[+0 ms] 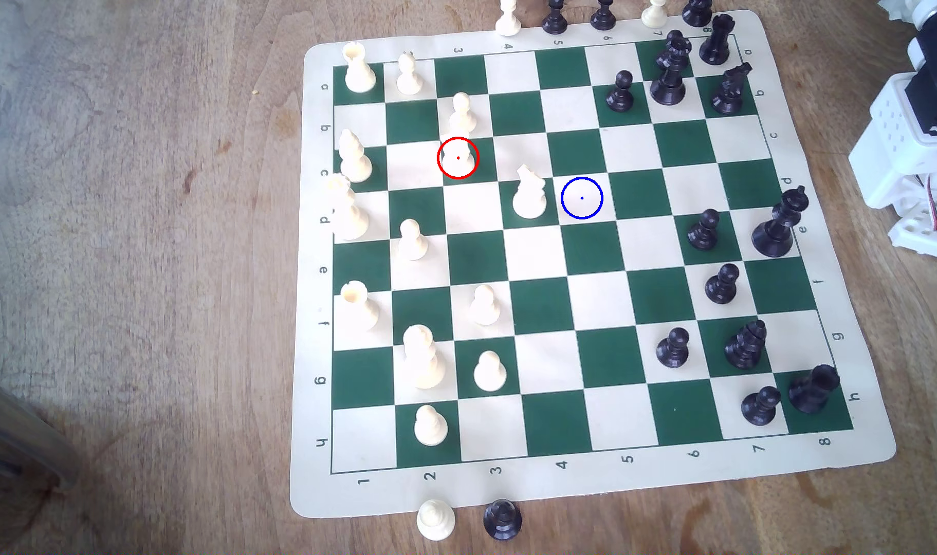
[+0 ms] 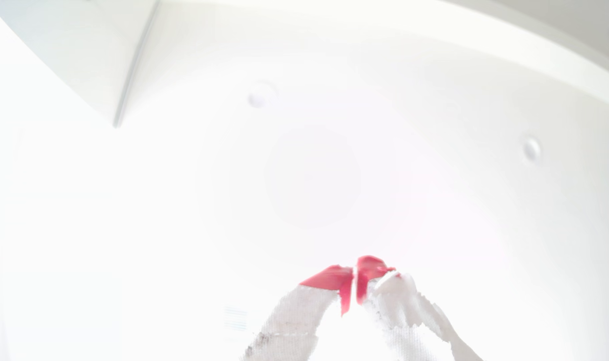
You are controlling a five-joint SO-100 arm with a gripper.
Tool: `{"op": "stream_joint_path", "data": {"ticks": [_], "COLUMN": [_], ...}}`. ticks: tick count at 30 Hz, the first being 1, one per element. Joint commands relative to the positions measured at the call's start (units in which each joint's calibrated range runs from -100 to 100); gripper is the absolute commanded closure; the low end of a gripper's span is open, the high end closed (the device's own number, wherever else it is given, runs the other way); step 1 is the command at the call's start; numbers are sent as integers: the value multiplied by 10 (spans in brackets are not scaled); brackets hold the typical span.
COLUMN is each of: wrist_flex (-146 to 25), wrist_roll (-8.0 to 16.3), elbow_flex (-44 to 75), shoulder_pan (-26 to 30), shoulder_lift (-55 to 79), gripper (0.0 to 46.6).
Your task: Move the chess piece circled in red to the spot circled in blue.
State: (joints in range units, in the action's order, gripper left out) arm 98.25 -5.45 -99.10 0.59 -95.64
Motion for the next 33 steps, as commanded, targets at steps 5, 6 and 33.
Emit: {"op": "stream_joint_path", "data": {"ticks": [5,6,33], "wrist_flex": [15,15,-533], "wrist_roll": [-1,-1,-17], "elbow_flex": [-9,-9,-9], "shoulder_pan": [4,4,-23], "shoulder_lift": [-1,-1,-1], "gripper": [464,464,465]}}
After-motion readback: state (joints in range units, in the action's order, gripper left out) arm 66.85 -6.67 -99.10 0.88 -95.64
